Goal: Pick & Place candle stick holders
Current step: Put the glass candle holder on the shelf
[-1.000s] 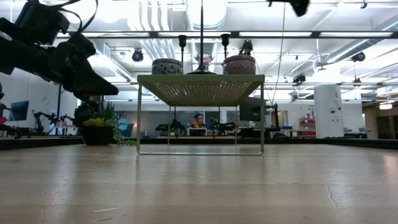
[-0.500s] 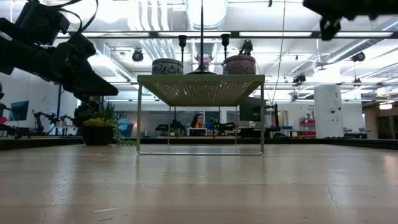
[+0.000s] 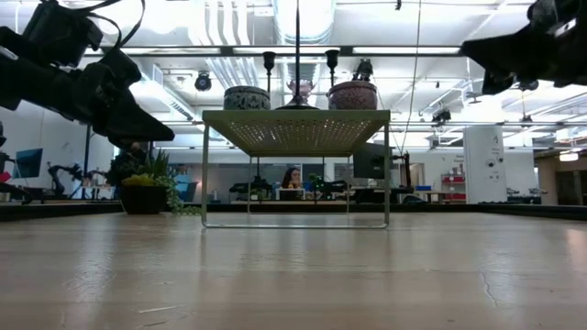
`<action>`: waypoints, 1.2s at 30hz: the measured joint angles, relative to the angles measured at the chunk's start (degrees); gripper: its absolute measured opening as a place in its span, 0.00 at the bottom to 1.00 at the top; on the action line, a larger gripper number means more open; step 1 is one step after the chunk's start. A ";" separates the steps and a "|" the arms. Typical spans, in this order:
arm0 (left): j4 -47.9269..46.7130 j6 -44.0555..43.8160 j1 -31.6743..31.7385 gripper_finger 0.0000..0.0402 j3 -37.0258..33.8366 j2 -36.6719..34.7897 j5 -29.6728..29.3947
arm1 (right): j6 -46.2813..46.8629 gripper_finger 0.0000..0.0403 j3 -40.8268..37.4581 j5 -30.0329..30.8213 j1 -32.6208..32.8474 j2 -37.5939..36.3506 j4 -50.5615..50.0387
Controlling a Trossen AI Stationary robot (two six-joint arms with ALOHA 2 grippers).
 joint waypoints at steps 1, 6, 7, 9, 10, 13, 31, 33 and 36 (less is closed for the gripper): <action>-0.07 0.00 0.00 0.18 0.00 0.02 0.00 | -0.92 0.02 -0.84 0.01 0.00 0.17 2.12; -0.32 0.00 0.00 0.18 0.00 0.18 0.00 | -1.66 0.02 -1.05 0.01 -0.01 0.39 -0.43; -0.32 0.00 0.00 0.18 0.00 0.17 0.00 | -1.40 0.02 -1.05 -0.02 0.00 0.36 -0.74; -0.30 0.00 -0.01 0.18 0.00 0.16 0.00 | -1.20 0.02 -1.05 -0.04 0.00 0.39 -1.69; -0.34 0.00 -0.01 0.18 0.00 0.16 0.00 | -1.20 0.02 -1.05 -0.02 0.00 0.47 -2.21; -0.34 0.00 0.00 0.18 0.00 0.16 0.00 | -1.17 0.02 -1.05 -0.04 0.00 0.46 -2.41; -0.32 0.00 -0.01 0.18 0.00 0.16 0.00 | -1.00 0.02 -1.05 -0.04 0.00 0.46 -3.31; -0.30 0.00 -0.01 0.18 0.00 0.16 0.01 | -1.00 0.02 -1.05 -0.04 0.00 0.49 -3.33; -0.30 0.00 0.00 0.18 0.00 0.16 0.01 | -1.00 0.02 -1.05 -0.04 0.00 0.47 -3.31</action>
